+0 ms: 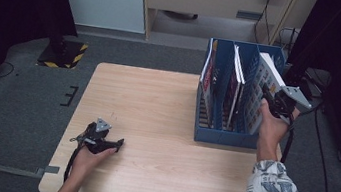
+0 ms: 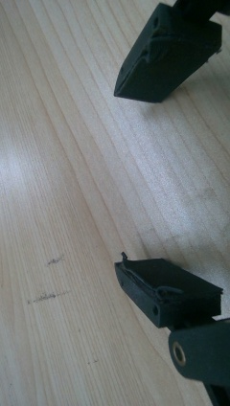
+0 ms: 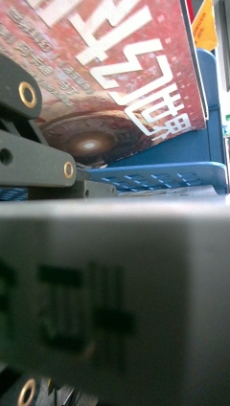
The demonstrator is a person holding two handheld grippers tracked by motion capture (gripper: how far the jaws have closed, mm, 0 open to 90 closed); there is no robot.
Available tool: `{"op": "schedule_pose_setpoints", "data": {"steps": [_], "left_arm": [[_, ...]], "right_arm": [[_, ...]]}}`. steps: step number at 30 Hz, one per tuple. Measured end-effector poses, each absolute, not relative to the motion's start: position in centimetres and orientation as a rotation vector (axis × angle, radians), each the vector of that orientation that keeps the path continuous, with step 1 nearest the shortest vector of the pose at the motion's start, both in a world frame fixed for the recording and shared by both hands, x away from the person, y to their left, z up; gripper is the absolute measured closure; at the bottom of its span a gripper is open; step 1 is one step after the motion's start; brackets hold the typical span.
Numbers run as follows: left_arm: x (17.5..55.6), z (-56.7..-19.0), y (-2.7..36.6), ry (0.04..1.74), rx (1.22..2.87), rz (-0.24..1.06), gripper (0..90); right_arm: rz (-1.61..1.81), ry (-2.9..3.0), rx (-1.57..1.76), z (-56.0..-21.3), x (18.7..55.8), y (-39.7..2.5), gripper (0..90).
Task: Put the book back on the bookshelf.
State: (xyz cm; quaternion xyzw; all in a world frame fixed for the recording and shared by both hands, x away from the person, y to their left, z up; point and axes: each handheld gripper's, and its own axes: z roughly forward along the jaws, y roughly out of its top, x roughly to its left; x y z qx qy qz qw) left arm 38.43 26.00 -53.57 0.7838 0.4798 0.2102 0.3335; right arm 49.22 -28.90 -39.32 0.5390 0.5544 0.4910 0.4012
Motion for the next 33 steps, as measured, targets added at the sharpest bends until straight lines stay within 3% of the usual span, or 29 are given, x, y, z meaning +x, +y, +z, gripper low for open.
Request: {"op": "schedule_pose_setpoints", "data": {"steps": [33], "left_arm": [[38.4, -53.6, 26.0, 1.255, 2.046, 0.550, 14.3]], "right_arm": [[1.229, 1.431, 1.336, -40.0, 48.0, -28.9, 73.2]]}}
